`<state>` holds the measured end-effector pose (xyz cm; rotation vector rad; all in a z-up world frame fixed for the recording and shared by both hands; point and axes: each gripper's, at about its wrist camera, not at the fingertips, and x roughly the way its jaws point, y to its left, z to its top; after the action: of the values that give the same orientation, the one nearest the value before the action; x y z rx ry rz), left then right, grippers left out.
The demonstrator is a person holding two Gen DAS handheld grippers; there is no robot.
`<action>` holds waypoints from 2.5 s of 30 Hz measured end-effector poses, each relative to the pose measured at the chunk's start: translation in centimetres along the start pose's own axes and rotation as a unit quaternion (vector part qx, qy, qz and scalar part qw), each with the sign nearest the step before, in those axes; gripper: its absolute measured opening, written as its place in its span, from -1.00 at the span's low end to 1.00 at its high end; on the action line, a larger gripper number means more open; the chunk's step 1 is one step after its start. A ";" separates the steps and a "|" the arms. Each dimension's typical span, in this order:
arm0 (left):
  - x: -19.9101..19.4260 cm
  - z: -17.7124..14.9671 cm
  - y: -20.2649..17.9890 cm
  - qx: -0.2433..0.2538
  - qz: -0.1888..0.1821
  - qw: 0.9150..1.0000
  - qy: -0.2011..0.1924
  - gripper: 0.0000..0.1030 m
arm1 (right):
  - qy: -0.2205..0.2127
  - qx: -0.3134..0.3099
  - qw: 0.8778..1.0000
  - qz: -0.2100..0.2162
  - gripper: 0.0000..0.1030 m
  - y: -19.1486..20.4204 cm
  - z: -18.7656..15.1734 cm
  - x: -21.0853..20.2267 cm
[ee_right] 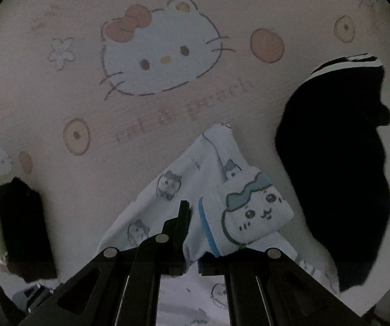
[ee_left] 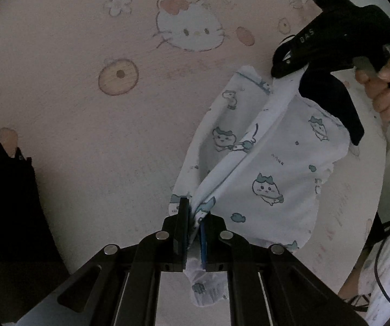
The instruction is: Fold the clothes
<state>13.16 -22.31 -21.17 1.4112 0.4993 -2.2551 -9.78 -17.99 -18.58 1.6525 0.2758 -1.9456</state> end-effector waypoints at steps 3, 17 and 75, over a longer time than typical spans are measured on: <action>1.3 0.5 1.0 -0.025 -0.010 1.000 0.015 -0.87 | 0.001 0.031 0.999 0.009 -0.93 -0.3 0.6 1.5; 0.3 1.5 5.5 -0.151 -0.054 0.987 0.016 0.25 | -0.059 0.114 0.986 0.110 0.44 -3.1 2.3 -0.3; 4.4 -6.8 -13.8 0.286 0.222 0.931 0.055 0.25 | -0.036 0.243 0.906 0.346 0.59 -14.4 -13.8 3.5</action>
<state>9.14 -7.97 -27.00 1.7084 -0.4578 -2.0198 -6.21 -0.29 -27.76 1.6401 -0.7906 -1.5650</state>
